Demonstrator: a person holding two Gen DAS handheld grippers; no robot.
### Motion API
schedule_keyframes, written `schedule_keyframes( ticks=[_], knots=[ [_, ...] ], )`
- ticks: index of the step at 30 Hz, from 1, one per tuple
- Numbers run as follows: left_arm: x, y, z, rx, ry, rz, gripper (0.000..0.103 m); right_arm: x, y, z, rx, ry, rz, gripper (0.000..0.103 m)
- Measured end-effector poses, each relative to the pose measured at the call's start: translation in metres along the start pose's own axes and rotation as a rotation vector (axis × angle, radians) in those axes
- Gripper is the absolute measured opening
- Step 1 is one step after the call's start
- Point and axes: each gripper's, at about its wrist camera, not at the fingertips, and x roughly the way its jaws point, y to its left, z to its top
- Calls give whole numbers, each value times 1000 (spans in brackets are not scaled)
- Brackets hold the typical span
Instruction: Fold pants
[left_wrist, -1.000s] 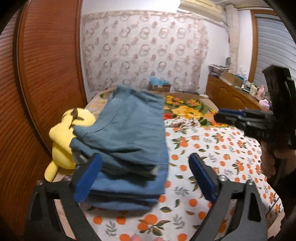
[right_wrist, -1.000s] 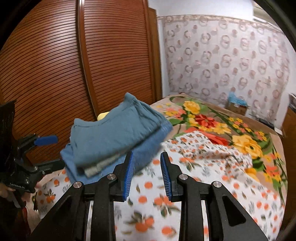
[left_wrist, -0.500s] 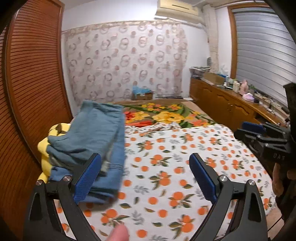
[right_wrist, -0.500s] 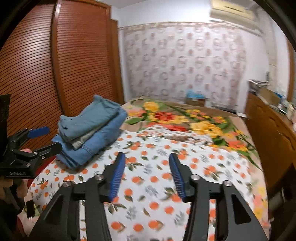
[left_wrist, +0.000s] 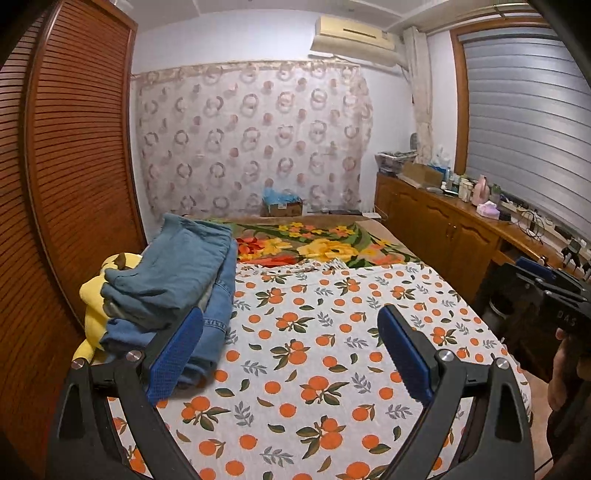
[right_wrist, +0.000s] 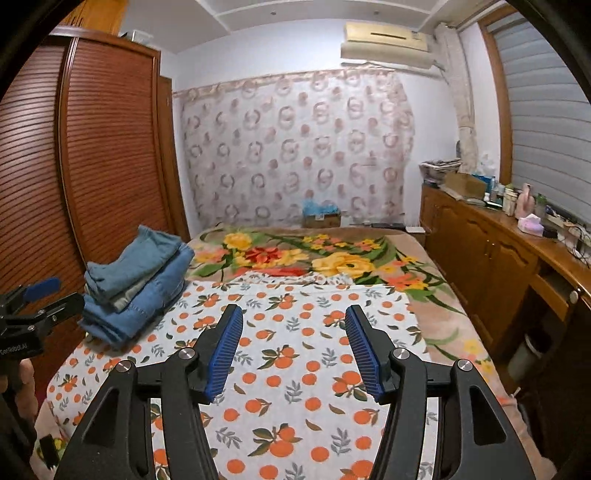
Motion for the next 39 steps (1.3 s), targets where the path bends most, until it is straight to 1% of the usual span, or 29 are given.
schedule_keyframes(
  ticks=[5,10,15,39],
  knots=[
    [-4,-1,0,12,-4,17,96,6,14,-7,6,-4,-6,60],
    [-5,-2,0,14,-2,15,96,1,7,-14,9,-7,-8,60],
    [-5,-3,0,16,-5,16,96,2,-4,-14,6,-7,-6,60],
    [-5,-3,-2,16,-7,16,96,3,-11,-15,1,-1,-5,60]
  ],
)
